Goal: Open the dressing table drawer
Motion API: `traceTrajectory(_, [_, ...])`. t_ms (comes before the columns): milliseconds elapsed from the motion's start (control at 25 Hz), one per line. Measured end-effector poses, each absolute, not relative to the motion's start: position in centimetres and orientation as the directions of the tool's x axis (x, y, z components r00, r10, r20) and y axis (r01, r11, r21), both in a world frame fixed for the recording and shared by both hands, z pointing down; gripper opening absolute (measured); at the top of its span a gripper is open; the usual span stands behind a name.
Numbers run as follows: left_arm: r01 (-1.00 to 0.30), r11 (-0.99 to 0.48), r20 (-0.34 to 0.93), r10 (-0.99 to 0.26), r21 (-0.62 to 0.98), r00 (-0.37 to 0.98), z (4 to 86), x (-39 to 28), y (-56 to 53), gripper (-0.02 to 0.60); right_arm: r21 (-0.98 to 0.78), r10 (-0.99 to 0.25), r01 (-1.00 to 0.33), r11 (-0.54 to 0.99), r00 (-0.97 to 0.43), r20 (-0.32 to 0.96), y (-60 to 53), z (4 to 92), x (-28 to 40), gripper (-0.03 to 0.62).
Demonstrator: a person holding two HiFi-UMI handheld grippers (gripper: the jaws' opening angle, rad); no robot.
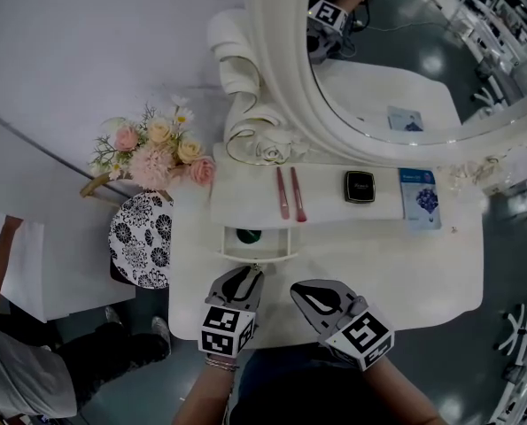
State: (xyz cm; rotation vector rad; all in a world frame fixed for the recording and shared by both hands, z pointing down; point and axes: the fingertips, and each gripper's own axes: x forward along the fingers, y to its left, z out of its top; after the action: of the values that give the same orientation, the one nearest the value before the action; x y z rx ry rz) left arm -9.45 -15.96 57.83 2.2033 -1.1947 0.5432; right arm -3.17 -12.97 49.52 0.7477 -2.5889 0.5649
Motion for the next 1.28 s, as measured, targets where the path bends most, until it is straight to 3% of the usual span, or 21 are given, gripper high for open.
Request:
traceTrajectory(360, [-0.862, -0.435, 0.575, -0.647, 0.262, 0.501, 56.0, -9.8, -15.2, 0.109, -0.262, -0.413, -0.557, 0.788, -0.794, 0.446, -13.1, 48.9, -2.5, 0.02])
traceTrajectory(1280, [-0.858, -0.46, 0.474, -0.718, 0.227, 0.51, 49.6, -6.3, -14.4, 0.026, -0.232, -0.42, -0.53, 0.815, -0.818, 0.392, -13.3, 45.9, 1.7, 0.02])
